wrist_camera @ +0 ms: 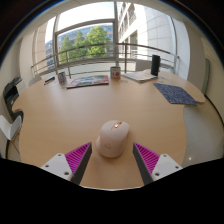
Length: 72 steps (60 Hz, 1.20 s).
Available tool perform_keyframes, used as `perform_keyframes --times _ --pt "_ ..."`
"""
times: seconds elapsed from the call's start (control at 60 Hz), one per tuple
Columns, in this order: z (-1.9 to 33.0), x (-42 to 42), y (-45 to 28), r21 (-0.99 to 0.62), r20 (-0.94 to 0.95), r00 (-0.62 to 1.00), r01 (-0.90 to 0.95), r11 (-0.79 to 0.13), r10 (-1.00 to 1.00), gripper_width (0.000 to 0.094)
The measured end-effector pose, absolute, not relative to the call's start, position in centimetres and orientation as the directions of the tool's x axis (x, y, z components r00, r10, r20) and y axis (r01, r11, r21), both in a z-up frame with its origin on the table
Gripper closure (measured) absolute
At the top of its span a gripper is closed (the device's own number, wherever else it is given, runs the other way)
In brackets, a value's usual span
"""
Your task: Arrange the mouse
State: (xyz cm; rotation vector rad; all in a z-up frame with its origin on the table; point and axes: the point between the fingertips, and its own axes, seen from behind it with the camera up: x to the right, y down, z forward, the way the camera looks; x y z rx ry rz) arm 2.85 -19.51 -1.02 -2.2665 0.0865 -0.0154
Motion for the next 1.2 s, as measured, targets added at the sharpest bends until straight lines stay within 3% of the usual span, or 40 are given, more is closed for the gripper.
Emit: perform_keyframes --times 0.1,0.183,0.233,0.3,0.567,0.667,0.75,0.867,1.0,1.1,1.2 --pt "-1.3 2.8 -16.4 -0.769 -0.017 0.996 -0.07 -0.635 -0.089 0.0099" --pt "-1.5 3.3 -13.9 -0.774 -0.013 0.995 -0.072 -0.629 -0.098 0.0163" --pt "-1.5 3.0 -13.3 -0.776 -0.013 0.994 -0.076 -0.626 -0.105 0.0236" --pt "-1.6 3.2 -12.7 -0.781 0.007 0.993 -0.069 -0.621 -0.118 0.0406" --pt "-0.7 2.2 -12.0 -0.779 0.001 0.999 -0.032 -0.627 -0.052 0.0527" --pt "3.5 1.7 -10.5 -0.814 -0.015 1.0 -0.015 -0.58 -0.005 0.0531" --pt "9.8 1.5 -8.6 -0.858 -0.059 0.998 -0.036 -0.512 0.029 0.0532" --pt "19.8 5.1 -4.0 -0.924 -0.103 0.992 -0.068 -0.377 0.074 0.0533" --pt "26.9 13.9 2.6 -0.965 -0.108 0.99 -0.082 -0.249 0.09 0.0534" --pt "26.9 23.8 7.9 -0.975 -0.044 0.999 -0.036 -0.219 0.032 0.0536" --pt "21.6 33.2 12.2 -0.951 -0.051 0.999 -0.053 -0.303 -0.013 0.0535"
